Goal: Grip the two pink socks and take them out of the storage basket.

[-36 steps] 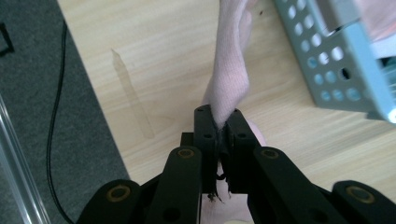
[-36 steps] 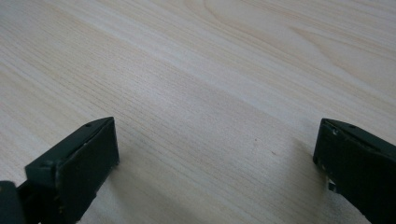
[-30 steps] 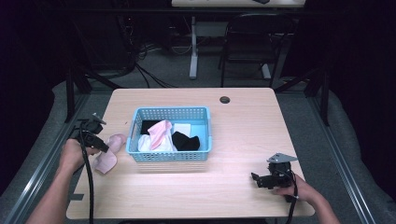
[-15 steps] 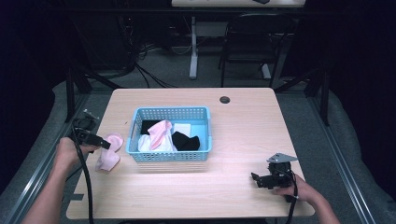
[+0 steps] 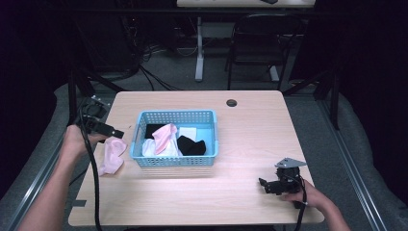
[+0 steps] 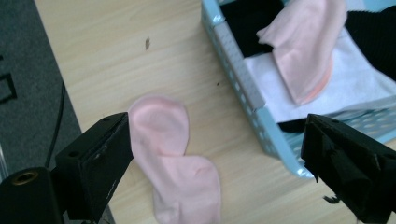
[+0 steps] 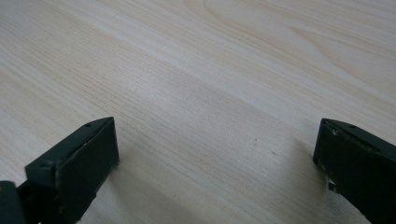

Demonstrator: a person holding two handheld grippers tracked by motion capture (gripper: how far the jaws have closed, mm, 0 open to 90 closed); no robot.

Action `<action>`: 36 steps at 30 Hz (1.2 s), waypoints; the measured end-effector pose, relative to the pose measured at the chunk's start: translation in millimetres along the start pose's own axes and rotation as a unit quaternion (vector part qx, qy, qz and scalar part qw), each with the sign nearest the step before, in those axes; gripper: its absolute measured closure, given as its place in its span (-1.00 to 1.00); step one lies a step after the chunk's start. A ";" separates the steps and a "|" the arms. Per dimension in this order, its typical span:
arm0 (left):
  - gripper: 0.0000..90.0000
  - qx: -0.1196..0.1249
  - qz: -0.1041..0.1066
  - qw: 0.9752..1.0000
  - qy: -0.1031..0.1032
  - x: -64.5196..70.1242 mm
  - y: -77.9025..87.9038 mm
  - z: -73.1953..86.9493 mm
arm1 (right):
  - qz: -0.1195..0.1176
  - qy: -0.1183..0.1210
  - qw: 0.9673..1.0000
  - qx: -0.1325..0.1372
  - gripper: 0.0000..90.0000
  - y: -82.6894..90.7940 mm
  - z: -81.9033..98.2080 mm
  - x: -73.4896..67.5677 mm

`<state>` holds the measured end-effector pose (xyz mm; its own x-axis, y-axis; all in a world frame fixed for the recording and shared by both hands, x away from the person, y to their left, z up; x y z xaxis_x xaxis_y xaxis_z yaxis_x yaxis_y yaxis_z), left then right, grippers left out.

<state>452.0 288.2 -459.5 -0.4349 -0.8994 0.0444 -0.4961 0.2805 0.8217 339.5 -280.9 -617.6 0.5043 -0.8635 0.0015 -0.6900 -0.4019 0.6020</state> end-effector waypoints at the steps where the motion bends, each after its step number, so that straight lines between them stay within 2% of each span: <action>1: -0.84 0.001 0.002 1.000 -0.003 3.5 -1.6 -3.3 | -0.001 -0.001 1.000 0.001 -1.00 -0.1 0.0 -0.2; 6: -0.90 -0.003 0.013 0.999 -0.029 18.7 -11.9 -17.5 | 0.000 0.000 1.000 0.000 -1.00 0.0 0.0 0.0; 11: -0.98 -0.007 0.030 0.999 -0.037 32.1 -24.3 -28.3 | 0.001 0.000 1.000 -0.001 -1.00 0.1 0.1 0.0; 17: -1.00 -0.012 0.039 0.998 -0.056 46.8 -37.0 -39.6 | -0.001 -0.001 1.000 0.001 -1.00 -0.1 0.0 -0.2; 24: -1.00 -0.012 0.057 0.996 -0.069 62.5 -51.2 -50.2 | 0.000 0.000 1.000 0.000 -1.00 0.0 0.0 0.1; 28: -1.00 -0.012 0.075 0.994 -0.072 71.0 -62.0 -54.0 | 0.000 0.000 1.000 0.000 -1.00 0.0 0.0 0.0; 36: -0.95 -0.026 0.083 0.994 -0.068 83.9 -91.2 -59.0 | 0.000 0.000 1.000 0.000 -1.00 0.0 0.0 0.1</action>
<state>505.1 167.4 -497.2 -0.6066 -0.7878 0.1073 -0.3718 0.4004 0.8375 339.5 -281.0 -617.6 0.5044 -0.8635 0.0023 -0.6903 -0.4016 0.6018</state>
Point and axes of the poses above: each handheld gripper's, and its own axes: y roughly backward along the jaws, z roughly out of its underside, x roughly to its right, the point moved 4 cm from there along -y, roughly forward along the jaws, and after that the axes turned 8 degrees about x, right-handed, at the moved point
